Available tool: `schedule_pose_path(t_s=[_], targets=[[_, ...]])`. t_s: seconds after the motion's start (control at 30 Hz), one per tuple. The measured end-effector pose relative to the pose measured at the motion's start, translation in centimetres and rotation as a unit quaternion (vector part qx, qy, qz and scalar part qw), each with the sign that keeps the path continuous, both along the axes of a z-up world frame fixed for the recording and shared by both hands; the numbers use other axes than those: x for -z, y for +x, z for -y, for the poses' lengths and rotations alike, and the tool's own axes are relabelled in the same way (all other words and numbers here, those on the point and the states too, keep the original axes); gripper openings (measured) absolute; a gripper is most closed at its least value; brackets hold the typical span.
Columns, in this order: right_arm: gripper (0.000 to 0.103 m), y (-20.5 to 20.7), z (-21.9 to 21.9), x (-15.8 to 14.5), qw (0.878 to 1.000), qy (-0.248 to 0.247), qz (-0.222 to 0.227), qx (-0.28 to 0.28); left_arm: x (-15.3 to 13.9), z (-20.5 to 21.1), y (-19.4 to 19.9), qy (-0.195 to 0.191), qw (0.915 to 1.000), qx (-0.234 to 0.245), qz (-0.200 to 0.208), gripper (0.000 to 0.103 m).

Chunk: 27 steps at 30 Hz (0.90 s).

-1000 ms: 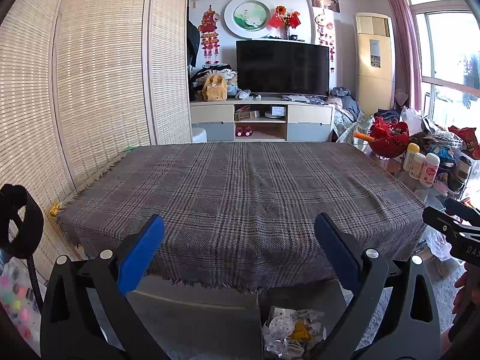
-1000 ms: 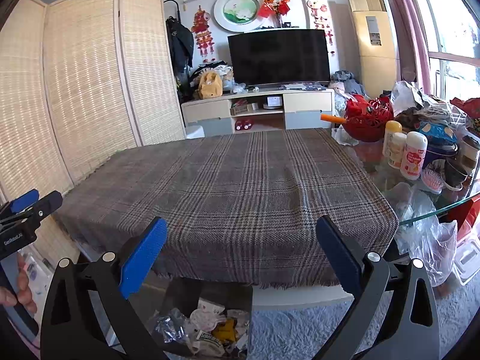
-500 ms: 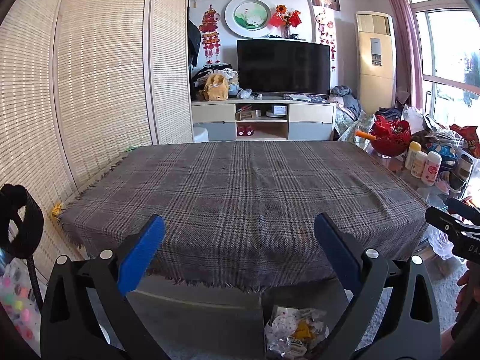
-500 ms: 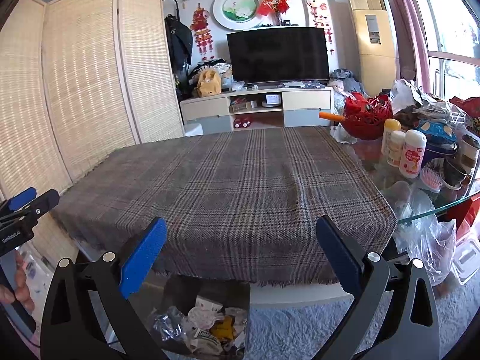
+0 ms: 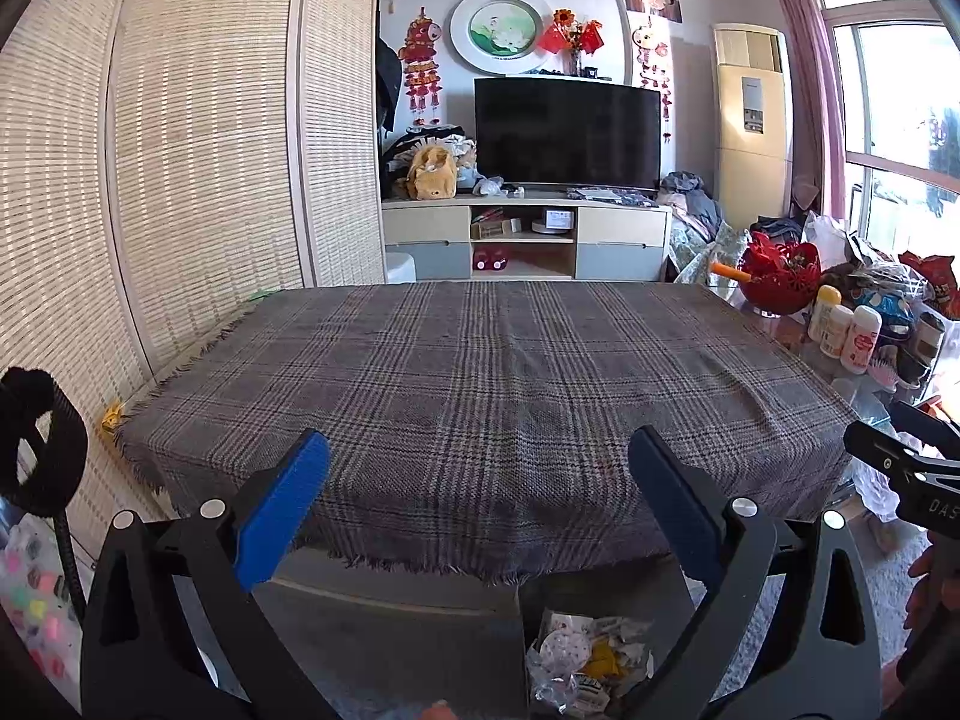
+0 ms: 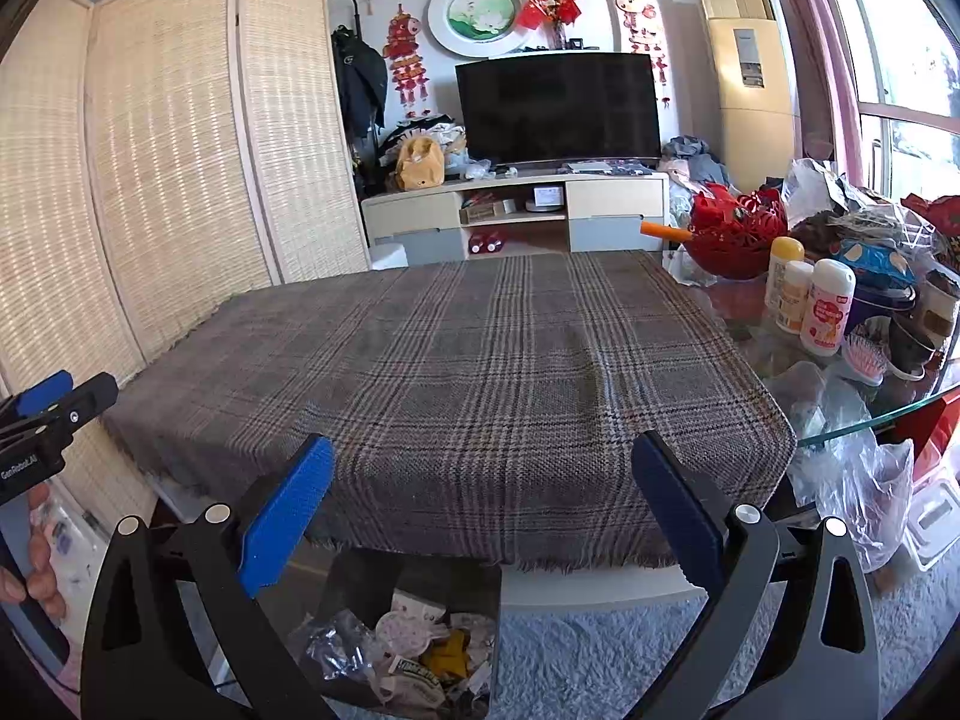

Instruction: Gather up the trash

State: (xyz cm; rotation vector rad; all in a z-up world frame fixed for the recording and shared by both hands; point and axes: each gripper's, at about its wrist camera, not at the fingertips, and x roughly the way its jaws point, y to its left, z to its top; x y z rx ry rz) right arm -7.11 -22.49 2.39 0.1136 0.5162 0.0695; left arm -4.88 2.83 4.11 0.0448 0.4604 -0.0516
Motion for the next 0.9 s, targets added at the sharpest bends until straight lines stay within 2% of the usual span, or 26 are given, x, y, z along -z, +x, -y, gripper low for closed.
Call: schedule_pose_path(t_s=[0.23,0.37,0.63,0.9], targets=[[0.100,-0.02,-0.14,0.01,1.000,0.000,-0.001,-0.001,-0.18,0.03,-0.05,0.000,0.9999,-0.012,-0.002,0.095],[0.100,0.05,-0.31,0.04,1.000,-0.003,-0.003,-0.002,-0.23,0.19,-0.07,0.013,0.9996,-0.023,0.004,0.095],[0.100,0.24,-0.46,0.24,1.000,-0.007,-0.008,-0.004,-0.28,0.68,-0.33,0.008,0.9999,-0.006,0.005,0.095],[0.100,0.21,-0.48,0.28,1.000,-0.007,-0.009,-0.004,-0.24,0.85,0.01,0.027,0.9996,-0.006,-0.002,0.095]])
